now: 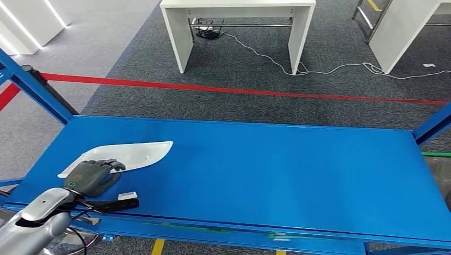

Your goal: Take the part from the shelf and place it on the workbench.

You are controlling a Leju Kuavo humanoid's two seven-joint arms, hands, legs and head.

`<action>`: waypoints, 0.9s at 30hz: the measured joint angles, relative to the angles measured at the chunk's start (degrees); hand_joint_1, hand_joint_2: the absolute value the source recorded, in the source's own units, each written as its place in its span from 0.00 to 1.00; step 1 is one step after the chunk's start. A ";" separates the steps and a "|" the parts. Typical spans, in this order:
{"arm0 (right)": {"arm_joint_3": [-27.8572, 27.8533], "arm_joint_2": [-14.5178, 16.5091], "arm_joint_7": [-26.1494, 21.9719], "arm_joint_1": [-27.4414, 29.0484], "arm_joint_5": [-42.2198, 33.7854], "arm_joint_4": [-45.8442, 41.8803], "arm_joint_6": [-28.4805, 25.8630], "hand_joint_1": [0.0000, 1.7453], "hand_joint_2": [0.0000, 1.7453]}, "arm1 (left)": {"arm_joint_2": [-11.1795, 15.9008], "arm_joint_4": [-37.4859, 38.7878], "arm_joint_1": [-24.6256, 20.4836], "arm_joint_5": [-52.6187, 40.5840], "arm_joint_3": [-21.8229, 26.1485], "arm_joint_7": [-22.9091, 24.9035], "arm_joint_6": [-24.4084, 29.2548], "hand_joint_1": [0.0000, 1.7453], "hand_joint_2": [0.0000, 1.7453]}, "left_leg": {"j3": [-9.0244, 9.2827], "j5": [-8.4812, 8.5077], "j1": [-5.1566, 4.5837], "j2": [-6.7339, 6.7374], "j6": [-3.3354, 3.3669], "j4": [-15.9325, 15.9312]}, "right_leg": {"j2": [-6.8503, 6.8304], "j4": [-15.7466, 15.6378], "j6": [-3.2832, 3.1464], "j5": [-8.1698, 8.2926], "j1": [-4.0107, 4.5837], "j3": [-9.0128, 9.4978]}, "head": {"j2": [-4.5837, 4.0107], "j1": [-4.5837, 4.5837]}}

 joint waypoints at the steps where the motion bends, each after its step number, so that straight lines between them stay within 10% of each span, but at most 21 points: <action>1: 0.01 0.00 -0.05 0.01 0.02 0.00 0.01 0.00 0.00 | 0.11 -0.07 0.03 0.54 0.00 -0.33 -0.78 1.00 1.00 | -1.76 -1.91 0.01 0.00 -0.14 3.96 | -0.04 0.01 -0.14 0.00 0.05 -0.06 | 0.00 -0.04; 4: 0.01 0.00 -0.11 0.16 0.12 0.00 0.05 0.00 0.00 | 1.11 -0.75 -0.02 3.32 -0.03 -2.21 -4.31 1.00 1.00 | -4.04 -2.81 -0.03 0.00 0.04 9.29 | -0.14 0.02 -0.27 -0.04 0.33 -0.05 | 0.00 -0.03; 7: 0.01 0.00 -0.15 0.09 0.19 0.00 0.08 0.00 0.00 | 2.46 -1.87 -0.20 5.51 -0.04 -3.73 -6.89 1.00 1.00 | -0.57 1.65 -0.29 -0.01 0.90 2.29 | -0.07 0.01 -0.28 -0.04 0.58 0.18 | 0.00 -0.03; 12: 0.01 0.03 -0.16 0.06 0.19 0.01 0.10 0.00 0.00 | 3.23 -2.61 -0.23 6.16 -0.04 -4.14 -7.57 1.00 1.00 | 1.70 3.30 -0.62 0.05 1.63 -2.53 | -0.04 0.05 -0.17 -0.03 0.69 0.18 | 0.00 0.00; 15: 0.01 0.08 -0.17 0.01 0.13 0.02 0.02 0.00 0.00 | 4.25 -5.22 0.61 7.21 -0.05 -4.68 -6.27 1.00 1.00 | 3.70 4.37 -0.76 0.27 2.69 -7.71 | 0.10 0.77 1.03 -0.59 0.79 -0.52 | 0.00 0.16; 19: 0.02 0.04 -0.13 0.09 0.08 0.02 -0.15 0.00 0.00 | 3.09 -6.53 2.16 7.88 -0.02 -5.27 -2.52 1.00 1.00 | 3.60 5.00 -0.37 0.40 3.07 -8.46 | 0.16 12.47 2.22 -6.62 0.53 -6.38 | 0.00 0.57; 21: 0.02 0.04 -0.08 0.18 0.09 0.02 -0.18 0.00 0.00 | 2.50 -6.71 2.76 8.06 -0.03 -5.44 -2.13 1.00 1.00 | 3.54 4.96 -0.33 0.41 3.01 -8.38 | 0.12 15.34 2.62 -6.60 0.30 -7.87 | 0.00 0.55; 24: 0.02 -0.03 -0.04 0.11 0.06 0.03 -0.20 0.00 0.00 | 1.92 -7.08 3.14 8.36 0.06 -5.80 -1.28 1.00 1.00 | 3.55 4.51 -0.20 0.29 2.46 -7.80 | 0.03 5.68 2.86 -1.22 0.04 -3.29 | 0.00 0.57; 27: 0.04 -0.05 -0.01 -0.03 0.03 0.04 -0.19 0.00 0.00 | 1.28 -8.06 3.57 8.75 0.21 -6.31 0.01 1.00 1.00 | 3.05 4.09 -0.42 0.15 1.54 -6.92 | 0.23 0.37 1.90 -0.26 0.17 -0.55 | 0.00 0.53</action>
